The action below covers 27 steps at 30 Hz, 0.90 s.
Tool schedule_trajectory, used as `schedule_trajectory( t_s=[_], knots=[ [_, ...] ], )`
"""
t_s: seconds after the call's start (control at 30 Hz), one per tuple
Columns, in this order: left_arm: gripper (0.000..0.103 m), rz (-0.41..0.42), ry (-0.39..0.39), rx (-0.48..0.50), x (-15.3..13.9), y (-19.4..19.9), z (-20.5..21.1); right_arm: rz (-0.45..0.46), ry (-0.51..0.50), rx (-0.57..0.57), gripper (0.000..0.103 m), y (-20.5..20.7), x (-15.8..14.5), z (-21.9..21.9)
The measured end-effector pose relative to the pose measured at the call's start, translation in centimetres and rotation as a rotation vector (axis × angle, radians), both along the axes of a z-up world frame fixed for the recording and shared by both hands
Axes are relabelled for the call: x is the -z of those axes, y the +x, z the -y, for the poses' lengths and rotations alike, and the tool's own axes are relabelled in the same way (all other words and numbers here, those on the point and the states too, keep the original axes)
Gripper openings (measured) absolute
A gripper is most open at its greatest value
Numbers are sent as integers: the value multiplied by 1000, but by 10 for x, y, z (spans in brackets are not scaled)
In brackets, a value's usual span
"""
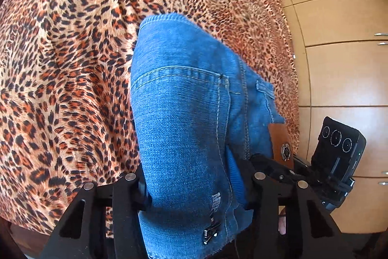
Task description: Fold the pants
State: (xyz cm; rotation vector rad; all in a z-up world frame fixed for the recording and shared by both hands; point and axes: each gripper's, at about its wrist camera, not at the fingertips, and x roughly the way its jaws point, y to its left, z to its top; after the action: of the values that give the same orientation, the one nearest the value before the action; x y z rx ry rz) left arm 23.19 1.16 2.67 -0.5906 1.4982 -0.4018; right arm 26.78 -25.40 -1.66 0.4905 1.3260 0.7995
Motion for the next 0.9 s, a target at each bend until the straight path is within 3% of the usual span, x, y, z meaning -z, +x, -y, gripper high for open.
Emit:
schedule_trajectory(
  t_s=[0.2, 0.33, 0.43, 0.53, 0.6, 0.73, 0.8, 0.9],
  knots=[
    [48, 164, 3, -80, -55, 17, -51, 137, 25, -24, 39, 17, -45, -34],
    [50, 289, 122, -113, -67, 55, -91, 250, 28, -24, 41, 49, -52, -79],
    [52, 304, 300, -78, -30, 85, -95, 195, -4, 8, 43, 83, -11, -119],
    [51, 127, 470, -32, 34, 107, -104, 13, -169, 46, 44, 106, 55, -146],
    [51, 109, 428, -31, 44, 106, -110, -73, -160, 96, 44, 110, 76, -145],
    [55, 204, 407, 11, 16, 88, -110, -43, -117, 173, 44, 94, 44, -121],
    [69, 247, 435, 24, -3, 71, -103, -16, -152, 180, 51, 79, 21, -112],
    [81, 354, 517, 29, -19, 46, -95, 56, -244, 190, 78, 46, -15, -111]
  ],
)
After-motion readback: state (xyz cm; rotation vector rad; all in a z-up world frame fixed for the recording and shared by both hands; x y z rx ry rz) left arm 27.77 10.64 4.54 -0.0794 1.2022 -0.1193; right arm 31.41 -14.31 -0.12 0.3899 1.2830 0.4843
